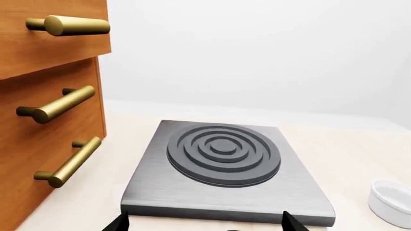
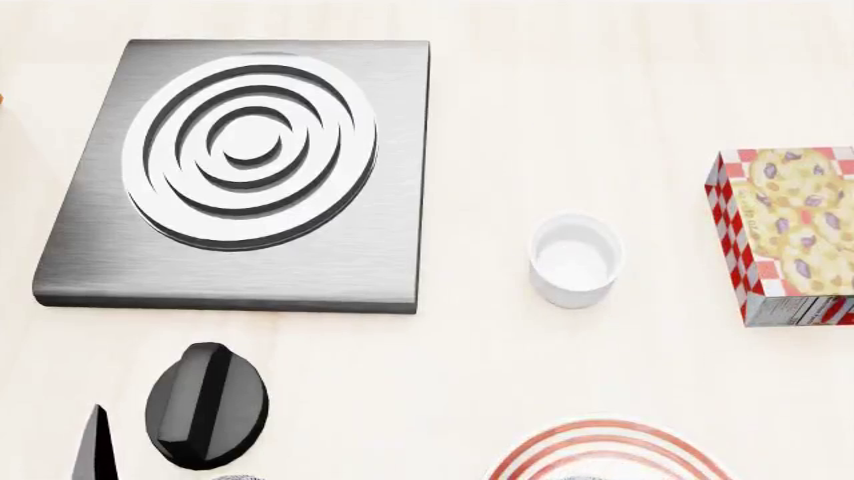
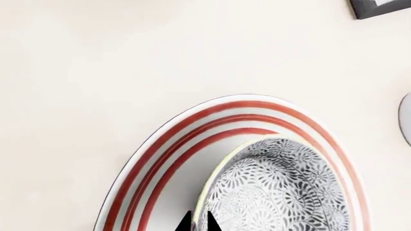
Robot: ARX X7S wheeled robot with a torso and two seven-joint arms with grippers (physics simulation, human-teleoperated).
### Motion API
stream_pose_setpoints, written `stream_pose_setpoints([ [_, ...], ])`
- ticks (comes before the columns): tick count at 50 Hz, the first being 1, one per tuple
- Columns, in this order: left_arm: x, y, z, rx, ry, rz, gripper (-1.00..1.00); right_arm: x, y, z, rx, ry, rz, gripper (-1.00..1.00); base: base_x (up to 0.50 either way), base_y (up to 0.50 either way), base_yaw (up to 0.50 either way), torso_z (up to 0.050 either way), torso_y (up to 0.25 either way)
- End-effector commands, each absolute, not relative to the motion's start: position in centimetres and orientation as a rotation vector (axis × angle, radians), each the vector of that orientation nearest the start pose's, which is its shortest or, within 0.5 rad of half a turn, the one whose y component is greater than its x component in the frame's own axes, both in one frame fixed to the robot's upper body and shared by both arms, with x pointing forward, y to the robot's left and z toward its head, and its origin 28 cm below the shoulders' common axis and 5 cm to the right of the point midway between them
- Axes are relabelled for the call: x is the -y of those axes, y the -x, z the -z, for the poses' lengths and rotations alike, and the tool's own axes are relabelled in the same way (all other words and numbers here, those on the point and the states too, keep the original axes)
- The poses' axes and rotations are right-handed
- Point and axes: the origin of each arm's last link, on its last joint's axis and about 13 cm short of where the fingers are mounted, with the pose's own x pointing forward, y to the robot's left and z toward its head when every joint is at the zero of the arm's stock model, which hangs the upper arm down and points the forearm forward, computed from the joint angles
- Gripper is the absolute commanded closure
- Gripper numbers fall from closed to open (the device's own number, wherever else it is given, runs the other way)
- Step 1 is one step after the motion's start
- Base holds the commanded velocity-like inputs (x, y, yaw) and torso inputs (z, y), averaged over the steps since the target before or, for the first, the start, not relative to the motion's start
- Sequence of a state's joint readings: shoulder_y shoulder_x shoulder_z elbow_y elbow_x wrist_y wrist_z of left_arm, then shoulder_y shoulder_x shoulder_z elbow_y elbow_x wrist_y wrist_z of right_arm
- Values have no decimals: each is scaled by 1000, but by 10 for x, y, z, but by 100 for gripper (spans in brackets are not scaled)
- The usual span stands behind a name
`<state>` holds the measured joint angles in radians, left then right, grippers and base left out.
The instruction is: Pick the akita bowl on the ramekin and place it on the plate.
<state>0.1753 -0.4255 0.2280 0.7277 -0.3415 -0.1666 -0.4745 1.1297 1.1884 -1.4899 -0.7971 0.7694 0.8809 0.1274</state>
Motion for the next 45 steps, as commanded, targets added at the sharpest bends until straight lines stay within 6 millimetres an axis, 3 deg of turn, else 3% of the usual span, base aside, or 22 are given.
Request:
stream_pose_setpoints([
  [1, -210, -150, -114, 244, 63, -5, -100, 174, -180, -159, -488, 970, -775, 100, 0, 0, 0, 0, 0],
  [5, -210, -150, -114, 244, 62, -5, -100, 174, -181, -158, -491, 969, -758, 100, 0, 0, 0, 0, 0],
  [6, -211, -150, -114, 245, 63, -5, -100, 175, -182, -159, -488, 963, -752, -100, 0, 0, 0, 0, 0],
  [26, -210, -150, -114, 243, 59, -1, -100, 173, -178, -161, -480, 964, -761, -100, 0, 0, 0, 0, 0],
  [45, -211, -150, -114, 241, 59, -3, -100, 171, -159, -189, -382, 963, -741, -100, 0, 0, 0, 0, 0],
])
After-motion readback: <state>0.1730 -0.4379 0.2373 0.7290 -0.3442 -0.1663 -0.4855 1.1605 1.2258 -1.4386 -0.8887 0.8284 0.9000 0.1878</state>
